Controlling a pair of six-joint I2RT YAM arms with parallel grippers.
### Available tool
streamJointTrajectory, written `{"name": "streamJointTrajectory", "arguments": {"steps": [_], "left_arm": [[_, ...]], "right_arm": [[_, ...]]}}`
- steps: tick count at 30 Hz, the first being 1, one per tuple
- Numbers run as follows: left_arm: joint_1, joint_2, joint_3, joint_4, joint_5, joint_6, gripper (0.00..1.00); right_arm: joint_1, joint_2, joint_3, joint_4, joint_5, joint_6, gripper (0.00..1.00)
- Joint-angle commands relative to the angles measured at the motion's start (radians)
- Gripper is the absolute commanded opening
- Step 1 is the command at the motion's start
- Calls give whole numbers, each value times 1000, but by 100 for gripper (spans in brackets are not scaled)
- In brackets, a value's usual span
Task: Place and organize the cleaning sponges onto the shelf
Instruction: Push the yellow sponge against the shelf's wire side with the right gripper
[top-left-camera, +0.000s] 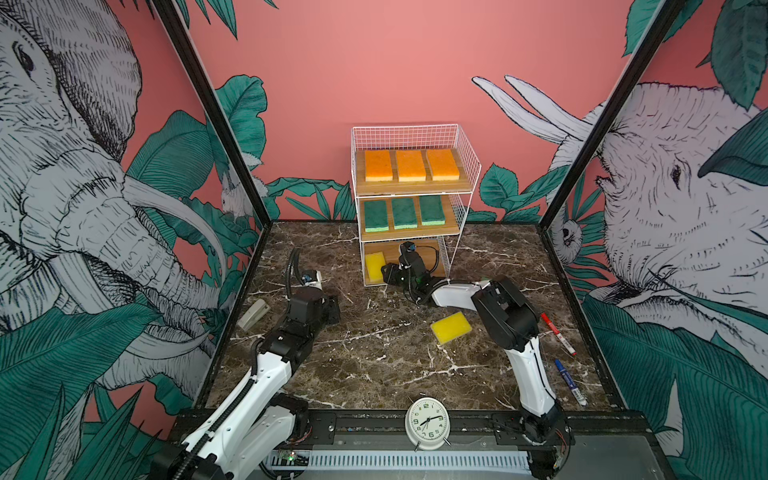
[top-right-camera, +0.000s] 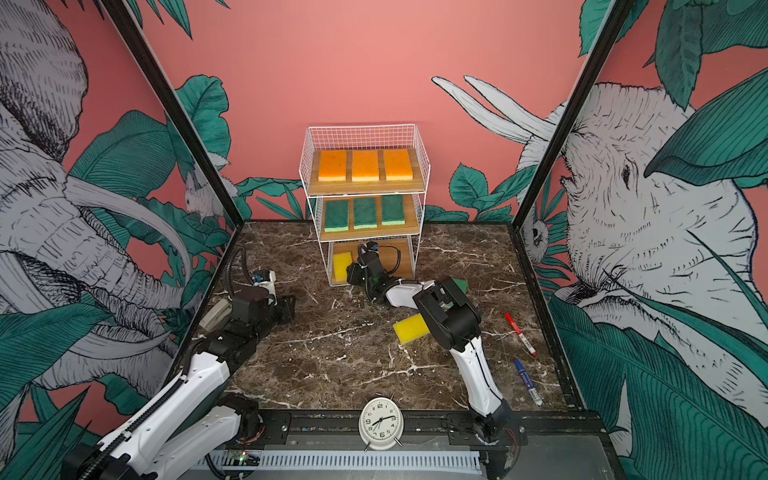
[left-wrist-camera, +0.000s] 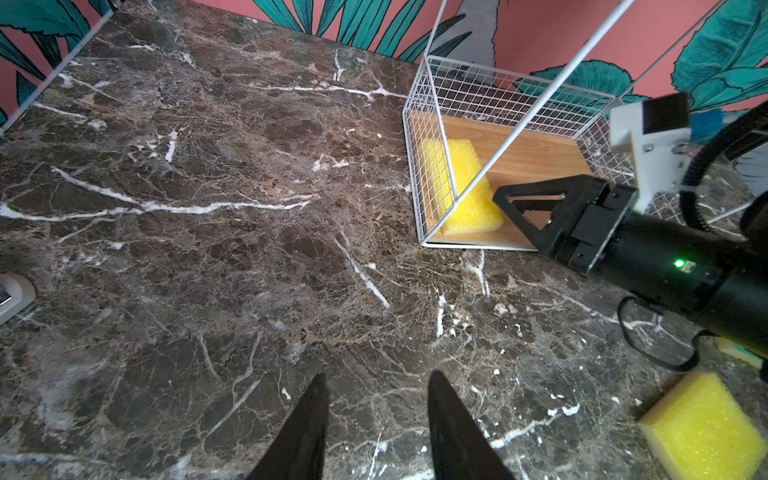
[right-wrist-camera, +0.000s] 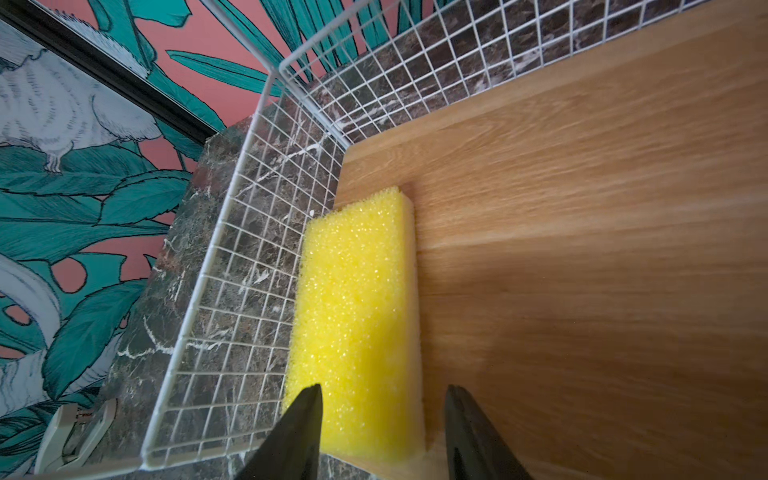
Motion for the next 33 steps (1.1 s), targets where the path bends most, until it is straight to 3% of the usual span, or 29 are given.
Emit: {"name": "streamJointTrajectory", "arguments": {"steps": [1,26,33], "left_arm": [[9,-7,29,18,-7,11,41],[15,-20,25,-1,-37,21,41],[17,-37,20,-13,-52,26,41]], "right_arm": [[-4,26,42,-28,17,-24,49],[2,103,126,-72,2,14,37],[4,101,125,-103,25,18,27]]}}
